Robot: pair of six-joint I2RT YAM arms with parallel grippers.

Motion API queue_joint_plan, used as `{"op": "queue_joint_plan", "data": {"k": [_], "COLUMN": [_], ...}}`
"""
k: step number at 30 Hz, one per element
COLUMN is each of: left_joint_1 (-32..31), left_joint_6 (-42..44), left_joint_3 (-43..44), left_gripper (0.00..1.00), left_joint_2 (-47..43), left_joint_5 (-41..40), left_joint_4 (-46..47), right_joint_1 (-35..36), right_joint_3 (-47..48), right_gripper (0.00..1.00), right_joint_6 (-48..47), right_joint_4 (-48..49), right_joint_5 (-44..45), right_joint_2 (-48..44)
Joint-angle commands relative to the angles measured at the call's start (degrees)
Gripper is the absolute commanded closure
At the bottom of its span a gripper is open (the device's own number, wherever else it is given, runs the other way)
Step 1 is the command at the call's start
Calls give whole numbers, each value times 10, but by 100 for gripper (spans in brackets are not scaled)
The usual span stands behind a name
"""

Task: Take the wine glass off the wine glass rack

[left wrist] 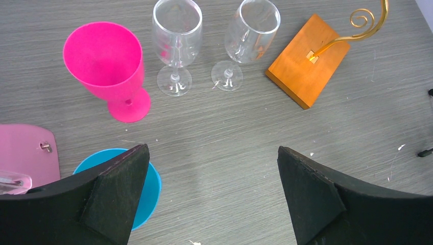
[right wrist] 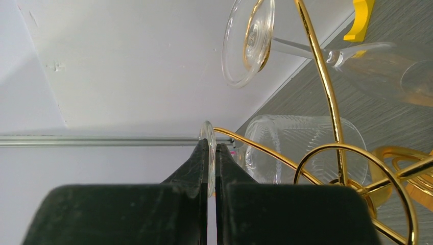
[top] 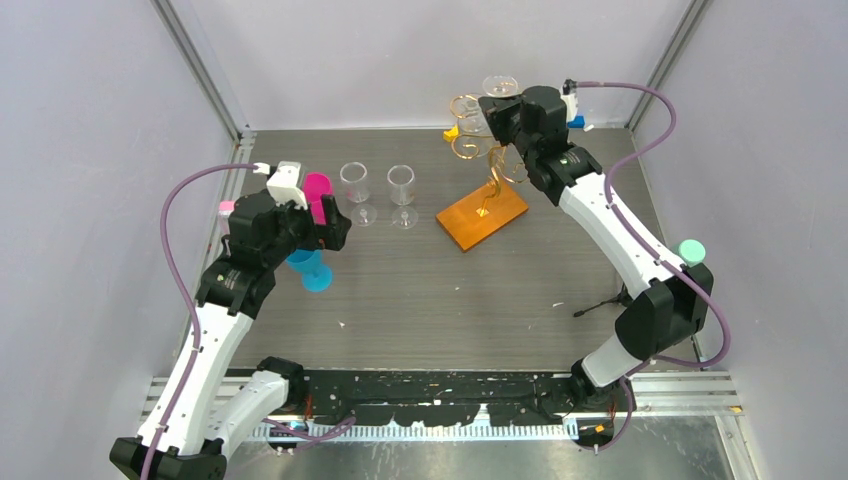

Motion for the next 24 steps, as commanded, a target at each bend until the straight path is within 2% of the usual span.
{"op": "queue_joint_plan", "data": {"k": [1,10,20,24], "left_joint_1": [-2,-2,-2,-2], "left_joint_6": [8,8,8,8], "left_joint_3": [-2,-2,-1,-1], "left_gripper": [0,0,0,0], "left_joint_2": [-9,-6,-5,-5], "left_joint_5": [-5,-6,-6,-6], "left_joint_4": [20,21,20,21], "right_joint_1": [6,7,6,6], "right_joint_3": [7,-69,-68,-57], "right_gripper": [100,100,100,100], "right_joint_6": [3,28,73,102], "right_joint_4": [70,213,246,219], "right_joint_5": [12,75,78,100], "right_joint_2": [-55,-77,-60,-45]}}
